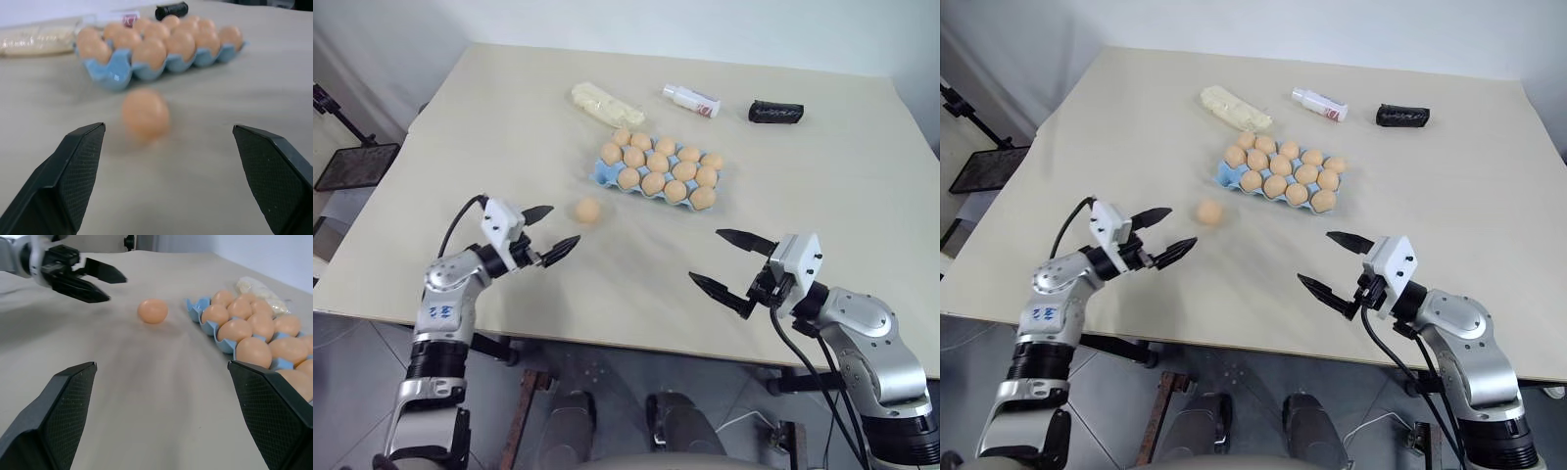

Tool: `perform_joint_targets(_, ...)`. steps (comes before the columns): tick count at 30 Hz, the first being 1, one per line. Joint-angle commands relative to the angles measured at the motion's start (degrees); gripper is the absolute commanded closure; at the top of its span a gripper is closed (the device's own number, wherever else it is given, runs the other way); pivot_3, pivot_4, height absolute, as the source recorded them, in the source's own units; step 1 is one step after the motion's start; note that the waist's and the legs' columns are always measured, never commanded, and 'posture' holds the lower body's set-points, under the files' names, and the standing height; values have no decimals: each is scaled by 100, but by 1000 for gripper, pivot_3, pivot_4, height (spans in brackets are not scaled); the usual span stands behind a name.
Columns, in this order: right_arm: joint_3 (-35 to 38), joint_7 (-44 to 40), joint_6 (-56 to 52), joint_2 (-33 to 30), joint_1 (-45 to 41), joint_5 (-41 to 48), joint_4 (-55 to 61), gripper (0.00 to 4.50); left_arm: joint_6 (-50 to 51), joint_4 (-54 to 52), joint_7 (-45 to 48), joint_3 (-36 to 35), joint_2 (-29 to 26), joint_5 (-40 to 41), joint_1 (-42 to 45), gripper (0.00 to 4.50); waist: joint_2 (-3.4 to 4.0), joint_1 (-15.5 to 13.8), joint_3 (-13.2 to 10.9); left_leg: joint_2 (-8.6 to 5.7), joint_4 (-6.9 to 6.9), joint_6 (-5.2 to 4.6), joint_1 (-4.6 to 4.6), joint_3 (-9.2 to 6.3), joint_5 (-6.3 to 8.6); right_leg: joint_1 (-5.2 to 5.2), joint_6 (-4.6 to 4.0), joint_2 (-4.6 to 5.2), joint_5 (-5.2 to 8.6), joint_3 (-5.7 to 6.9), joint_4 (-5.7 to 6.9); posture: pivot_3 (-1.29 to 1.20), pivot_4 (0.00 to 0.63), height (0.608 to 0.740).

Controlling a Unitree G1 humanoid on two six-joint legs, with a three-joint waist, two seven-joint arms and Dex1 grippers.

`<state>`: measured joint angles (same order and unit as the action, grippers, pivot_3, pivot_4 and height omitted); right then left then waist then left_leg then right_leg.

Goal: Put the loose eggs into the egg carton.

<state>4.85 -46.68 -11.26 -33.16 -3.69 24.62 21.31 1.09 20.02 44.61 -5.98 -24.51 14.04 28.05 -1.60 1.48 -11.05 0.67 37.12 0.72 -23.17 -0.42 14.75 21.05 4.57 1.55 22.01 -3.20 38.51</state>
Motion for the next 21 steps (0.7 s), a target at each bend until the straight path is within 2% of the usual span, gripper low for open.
perform_joint_targets(1,58,33,77,25,-3,28,100,0,-115,608,-409,161,304,-257,527,52,0,1,0,0,1,0,1,2,0,-1,0,0,0,-1,1,0,150,740)
perform_joint_targets(7,64,159,52,80,40,-5,179,0,-295,1867,-832,318,645,-610,1284,52,-1,27,0,-2,4,0,0,13,-2,3,10,-3,-5,-11,3,0,150,740)
perform_joint_targets(10,69,230,53,108,84,-12,218,0,-311,2321,-811,382,709,-677,1496,656,-1,15,0,-1,-3,1,-1,21,-2,17,10,-6,-5,-17,7,0,150,740)
perform_joint_targets(16,71,318,43,143,117,-16,266,0,-537,2706,-691,412,750,-732,1734,2488,-1,-3,0,-3,5,-1,-4,23,-6,17,14,-3,-7,-19,13,0,150,740)
perform_joint_targets(17,74,327,45,144,125,-19,271,0,-642,2700,-641,358,761,-671,1784,2668,-1,-3,0,-3,6,-2,-4,22,-6,16,14,-3,-8,-19,12,0,150,740)
perform_joint_targets(21,76,371,54,142,165,-31,295,0,-984,2727,-347,180,772,-460,2093,2668,-3,-5,-1,-3,3,-1,-6,21,-8,18,14,-3,-9,-18,12,0,150,740)
